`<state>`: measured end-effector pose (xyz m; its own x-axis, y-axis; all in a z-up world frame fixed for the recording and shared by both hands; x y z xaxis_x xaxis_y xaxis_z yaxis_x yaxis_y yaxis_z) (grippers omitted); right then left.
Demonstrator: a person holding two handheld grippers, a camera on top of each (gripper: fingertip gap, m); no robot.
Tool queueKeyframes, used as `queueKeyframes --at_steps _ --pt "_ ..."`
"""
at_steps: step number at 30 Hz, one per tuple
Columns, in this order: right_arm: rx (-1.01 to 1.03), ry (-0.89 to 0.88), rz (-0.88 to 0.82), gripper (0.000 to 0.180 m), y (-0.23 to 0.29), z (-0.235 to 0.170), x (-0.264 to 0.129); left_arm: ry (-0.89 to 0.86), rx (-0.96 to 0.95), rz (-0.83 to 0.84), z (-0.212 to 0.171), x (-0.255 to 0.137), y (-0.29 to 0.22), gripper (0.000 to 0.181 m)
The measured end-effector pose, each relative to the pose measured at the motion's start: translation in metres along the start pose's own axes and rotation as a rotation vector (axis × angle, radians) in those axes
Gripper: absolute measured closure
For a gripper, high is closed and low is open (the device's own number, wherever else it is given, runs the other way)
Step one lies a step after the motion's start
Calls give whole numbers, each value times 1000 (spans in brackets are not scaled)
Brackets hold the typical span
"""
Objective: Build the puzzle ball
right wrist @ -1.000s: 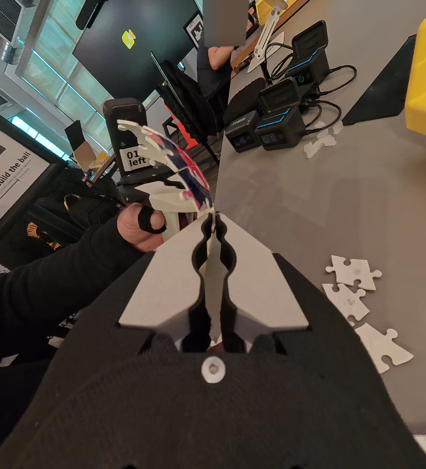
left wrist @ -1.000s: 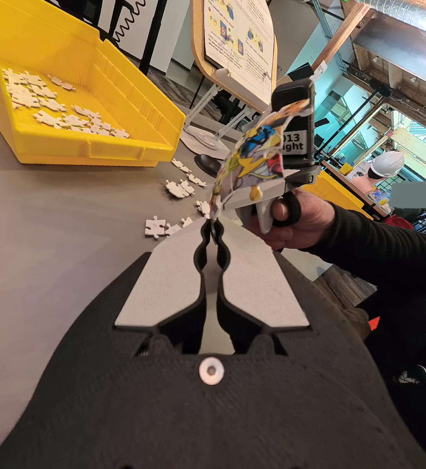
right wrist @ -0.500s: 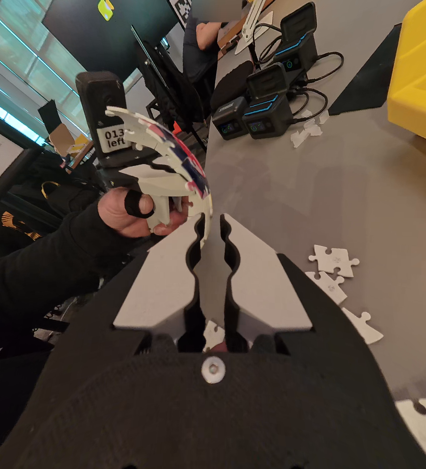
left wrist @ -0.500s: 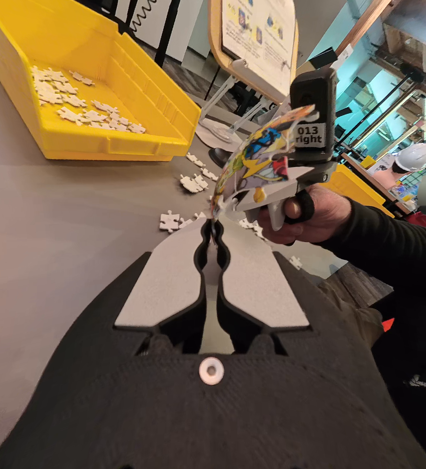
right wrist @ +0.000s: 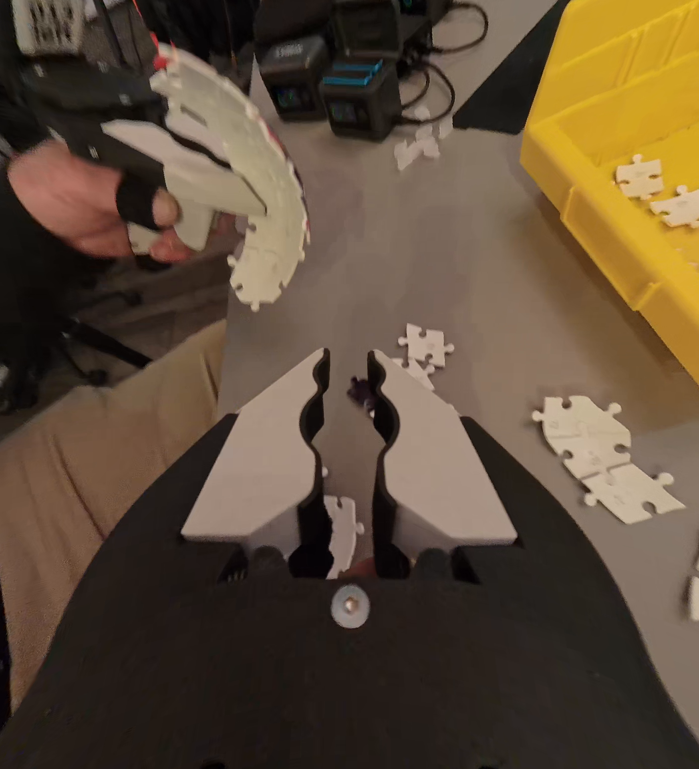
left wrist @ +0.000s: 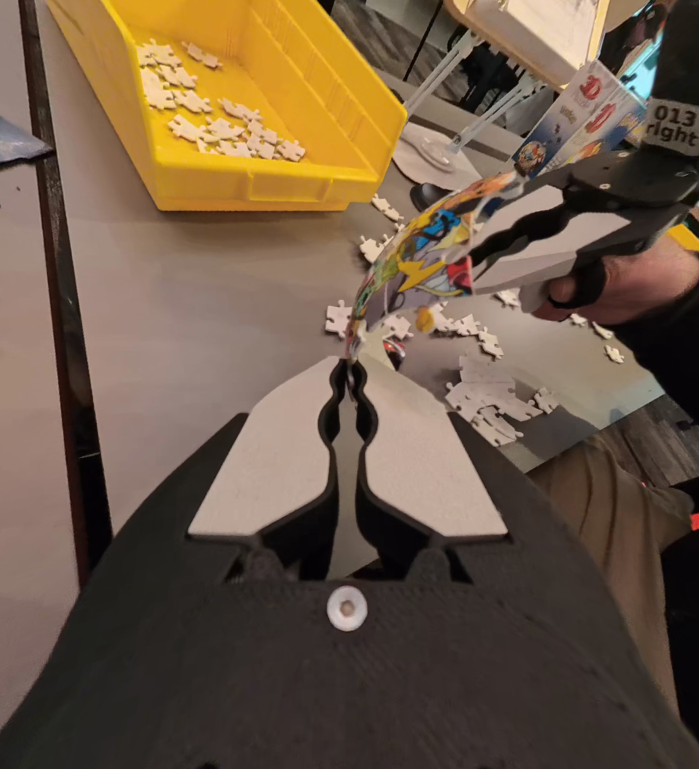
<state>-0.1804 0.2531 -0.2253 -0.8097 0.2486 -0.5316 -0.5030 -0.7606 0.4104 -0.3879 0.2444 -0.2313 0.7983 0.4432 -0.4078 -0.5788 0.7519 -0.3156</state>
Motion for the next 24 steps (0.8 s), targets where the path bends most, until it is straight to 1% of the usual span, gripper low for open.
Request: queueKeyframes --at_steps 6,11,14,18,24 --pt "-144 196 -47 163 -1 -30 -6 68 -9 8 -1 2 7 178" --pt "-249 381 -19 158 10 -59 2 102 -11 -2 2 6 9 178" --pt "-307 455 -42 155 14 -70 7 123 -15 -9 2 10 9 178" --pt "-357 513 -76 155 15 -80 11 149 -19 -16 0 15 9 178" --pt "-380 523 -80 159 18 -83 13 200 -41 -24 -4 21 8 178"
Point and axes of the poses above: each gripper's, where its closed fingertips meet, x out along the fingers, z out of its top, y = z × x across the jaws, the point moved 6 cm from there along -x, back along the fingers, and after that the axes turned 8 degrees about x, right-handed, at the moved point
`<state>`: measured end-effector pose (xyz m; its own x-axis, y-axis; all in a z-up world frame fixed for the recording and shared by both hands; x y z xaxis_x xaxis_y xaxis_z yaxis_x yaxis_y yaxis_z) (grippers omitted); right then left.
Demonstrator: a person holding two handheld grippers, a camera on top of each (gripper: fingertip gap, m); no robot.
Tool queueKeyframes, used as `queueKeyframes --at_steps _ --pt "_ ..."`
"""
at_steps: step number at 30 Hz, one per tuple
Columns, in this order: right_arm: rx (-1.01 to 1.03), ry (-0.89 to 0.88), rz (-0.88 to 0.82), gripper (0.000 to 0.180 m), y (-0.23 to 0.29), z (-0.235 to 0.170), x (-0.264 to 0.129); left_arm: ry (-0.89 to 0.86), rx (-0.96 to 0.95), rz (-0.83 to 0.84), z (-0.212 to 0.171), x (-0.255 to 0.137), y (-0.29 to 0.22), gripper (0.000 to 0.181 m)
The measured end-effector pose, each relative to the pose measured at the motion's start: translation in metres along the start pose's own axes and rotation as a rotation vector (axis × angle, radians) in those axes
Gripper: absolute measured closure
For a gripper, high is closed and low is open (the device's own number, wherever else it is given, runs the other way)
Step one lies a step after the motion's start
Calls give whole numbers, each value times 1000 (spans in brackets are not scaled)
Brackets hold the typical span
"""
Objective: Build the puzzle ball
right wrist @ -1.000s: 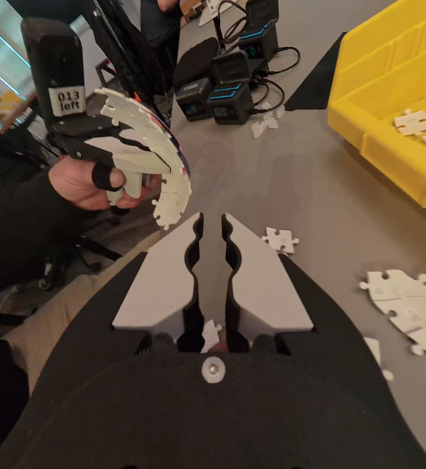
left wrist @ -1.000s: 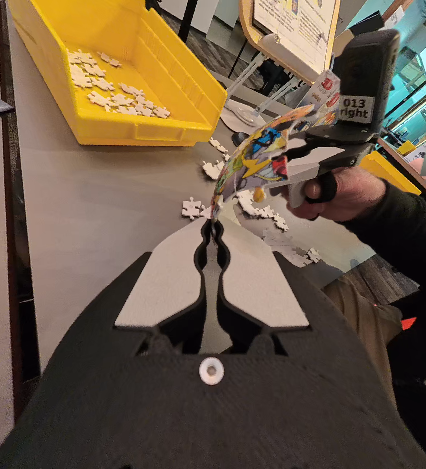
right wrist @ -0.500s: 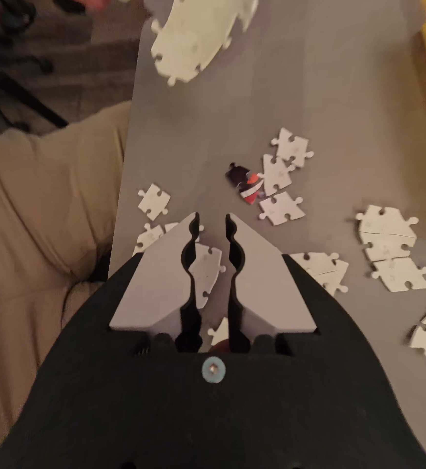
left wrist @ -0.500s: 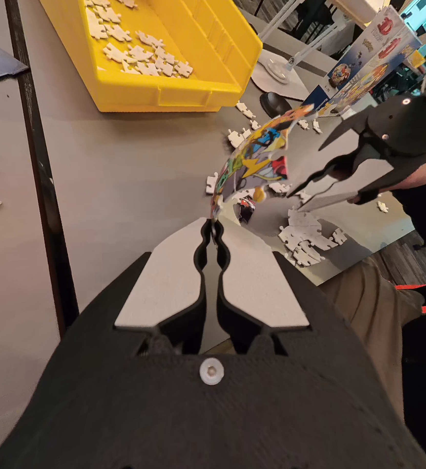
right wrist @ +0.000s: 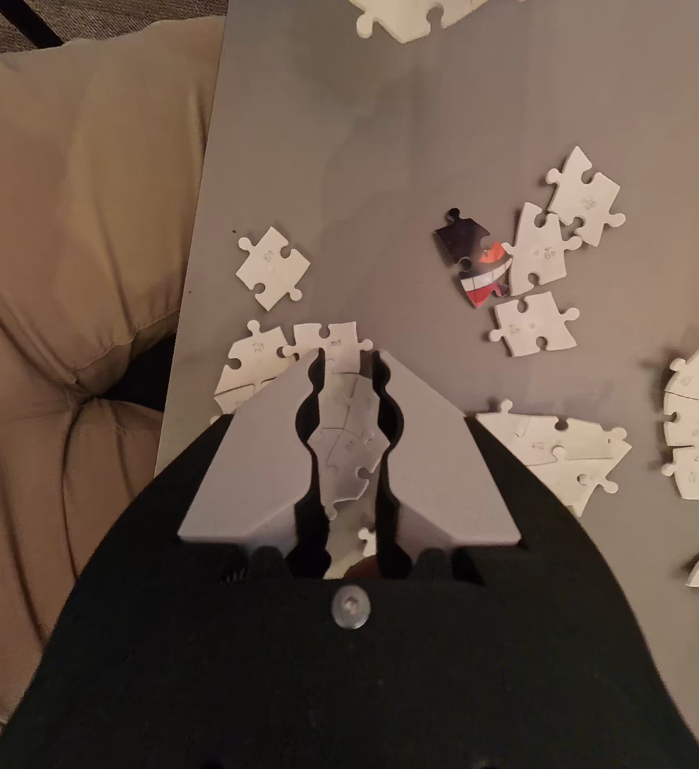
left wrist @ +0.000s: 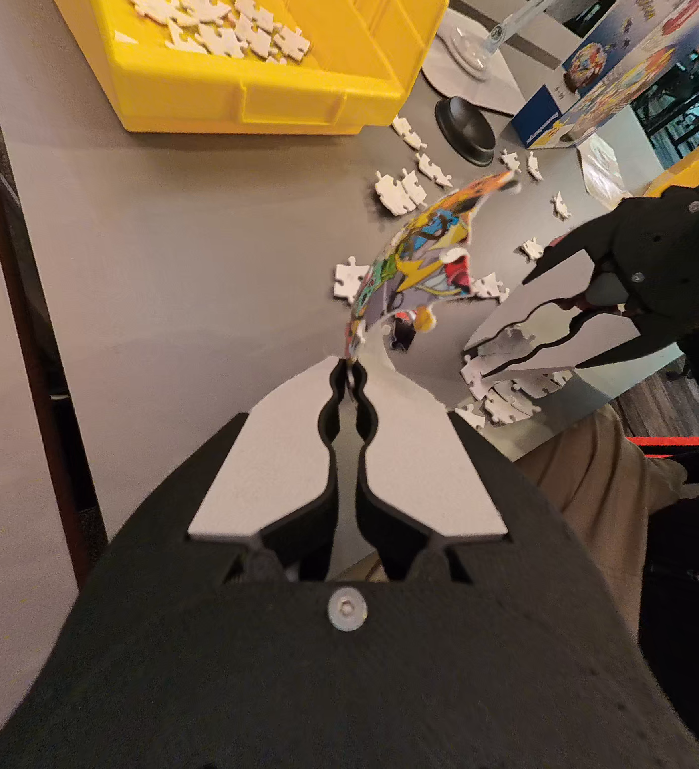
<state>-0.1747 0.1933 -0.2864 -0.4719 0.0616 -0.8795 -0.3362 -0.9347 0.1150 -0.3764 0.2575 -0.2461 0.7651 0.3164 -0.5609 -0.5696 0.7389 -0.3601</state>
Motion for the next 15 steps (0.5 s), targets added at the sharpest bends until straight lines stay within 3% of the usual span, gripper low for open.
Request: queueKeyframes --at_steps 15 --pt "13 -37 -19 171 1 -3 -1 59 -52 -22 1 10 1 178"
Point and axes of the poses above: each gripper's, where its closed fingertips meet, x out along the fingers, z out of its top, y = z × x across the jaws, the point moved 6 cm from there along -x, back along the fingers, and after that the axes turned 8 degrees about x, right-handed, at the moved point
